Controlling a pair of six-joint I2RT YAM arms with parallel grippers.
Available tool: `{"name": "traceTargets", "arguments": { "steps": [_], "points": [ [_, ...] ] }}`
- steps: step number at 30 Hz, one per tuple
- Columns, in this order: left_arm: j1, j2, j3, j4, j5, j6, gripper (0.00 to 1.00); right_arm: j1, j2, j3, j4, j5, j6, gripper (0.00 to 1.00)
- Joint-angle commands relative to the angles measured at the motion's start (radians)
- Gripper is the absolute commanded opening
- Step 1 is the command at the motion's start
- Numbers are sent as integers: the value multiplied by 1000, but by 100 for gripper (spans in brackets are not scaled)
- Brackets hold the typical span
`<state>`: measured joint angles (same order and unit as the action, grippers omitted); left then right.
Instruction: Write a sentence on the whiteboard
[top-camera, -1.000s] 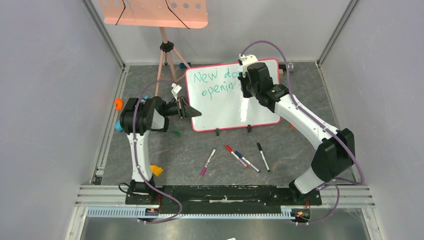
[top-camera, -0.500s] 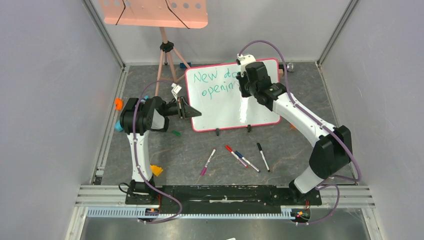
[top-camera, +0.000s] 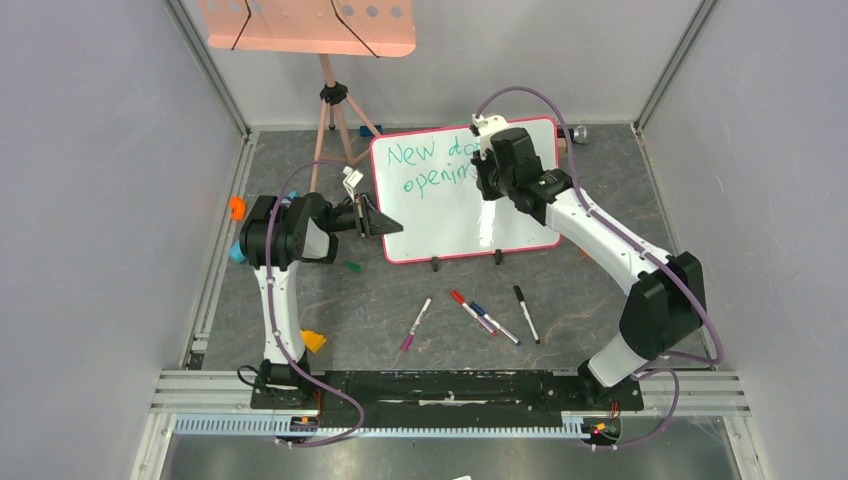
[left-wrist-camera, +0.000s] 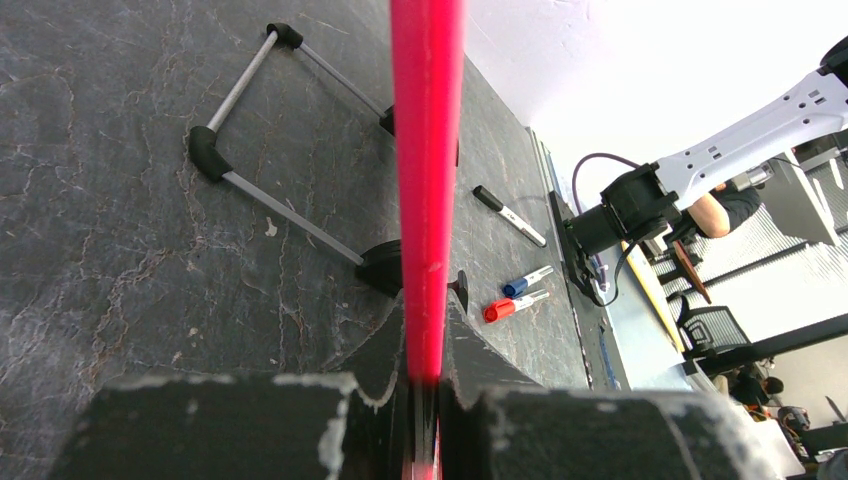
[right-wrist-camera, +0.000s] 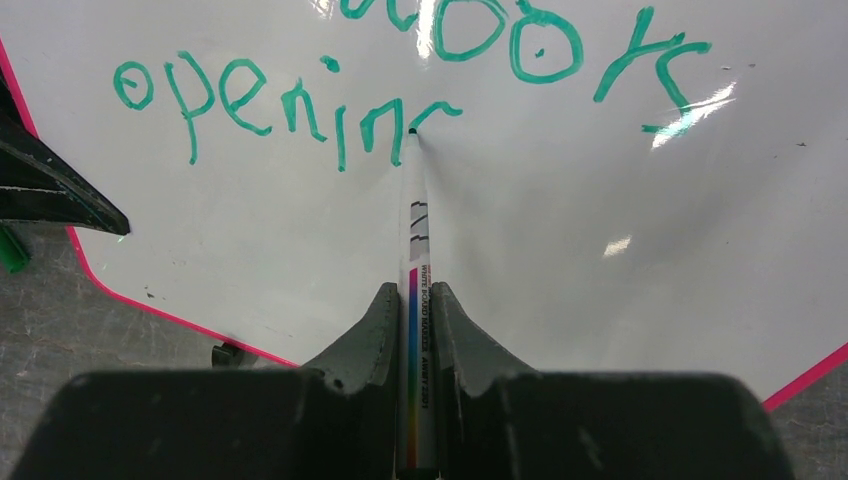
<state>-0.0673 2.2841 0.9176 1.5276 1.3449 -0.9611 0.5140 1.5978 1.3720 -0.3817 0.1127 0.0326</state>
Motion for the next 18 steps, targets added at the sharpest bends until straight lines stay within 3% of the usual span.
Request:
{"name": "traceTargets", "arguments": {
  "steps": [1,18],
  "points": [
    [17,53,6,29,-96,44,2,-6,-32,-21,-32,44,-20,0],
    [16,54,6,29,-96,45,2,-13,12,46,-25,110,-13,0]
  ]
}}
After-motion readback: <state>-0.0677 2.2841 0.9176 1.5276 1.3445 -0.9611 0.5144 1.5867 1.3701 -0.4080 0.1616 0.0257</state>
